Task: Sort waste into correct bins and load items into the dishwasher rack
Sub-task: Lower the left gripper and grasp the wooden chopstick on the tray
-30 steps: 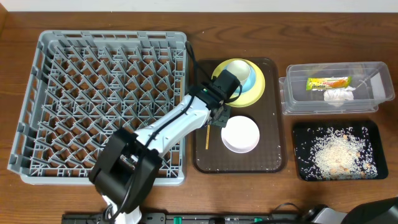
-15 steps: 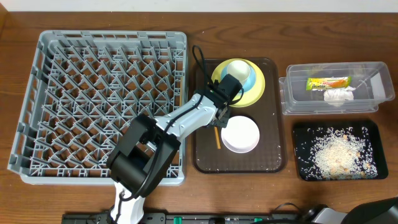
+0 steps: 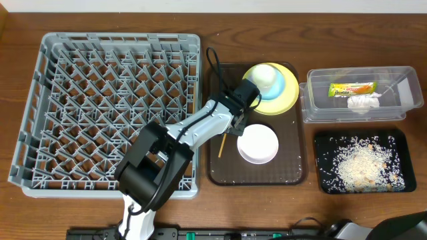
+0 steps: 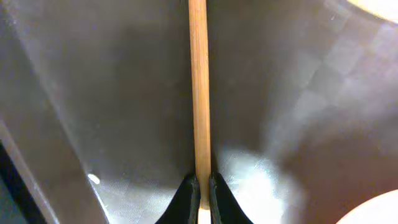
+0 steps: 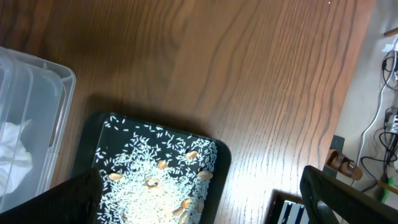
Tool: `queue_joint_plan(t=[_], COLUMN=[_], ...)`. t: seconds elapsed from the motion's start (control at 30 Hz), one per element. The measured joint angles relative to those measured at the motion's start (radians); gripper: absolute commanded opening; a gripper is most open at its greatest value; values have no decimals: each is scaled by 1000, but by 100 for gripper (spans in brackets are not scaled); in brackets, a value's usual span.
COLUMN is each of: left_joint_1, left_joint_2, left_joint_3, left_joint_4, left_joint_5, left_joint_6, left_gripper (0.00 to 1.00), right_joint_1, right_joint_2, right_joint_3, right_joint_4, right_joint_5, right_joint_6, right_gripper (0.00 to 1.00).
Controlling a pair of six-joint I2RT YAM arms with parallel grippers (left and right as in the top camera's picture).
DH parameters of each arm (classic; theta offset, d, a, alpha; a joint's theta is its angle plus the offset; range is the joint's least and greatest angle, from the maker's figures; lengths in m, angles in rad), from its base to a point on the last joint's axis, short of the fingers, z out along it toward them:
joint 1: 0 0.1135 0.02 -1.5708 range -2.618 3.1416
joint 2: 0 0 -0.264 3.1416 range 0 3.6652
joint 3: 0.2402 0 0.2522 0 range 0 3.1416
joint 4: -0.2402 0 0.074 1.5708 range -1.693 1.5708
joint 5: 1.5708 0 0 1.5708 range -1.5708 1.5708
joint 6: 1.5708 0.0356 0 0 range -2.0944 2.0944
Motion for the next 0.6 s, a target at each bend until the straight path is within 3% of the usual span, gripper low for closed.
queue_joint_plan(t=[0.17, 0.33, 0.6], left_joint_1=[16, 61, 206], left_joint_2=[-95, -313, -522], left_joint_3=[-4, -4, -4], left_joint_4=[-37, -78, -166], left_joint_5=[0, 0, -30], left_joint_6=[0, 0, -1], left_gripper=[6, 6, 6], right_joint_1=[0, 0, -1], right_joint_2=[0, 0, 0], right_joint_3=[0, 0, 0], right_joint_4=[0, 0, 0], right_joint_5=[0, 0, 0], right_joint_6=[0, 0, 0], right_gripper=[99, 99, 99])
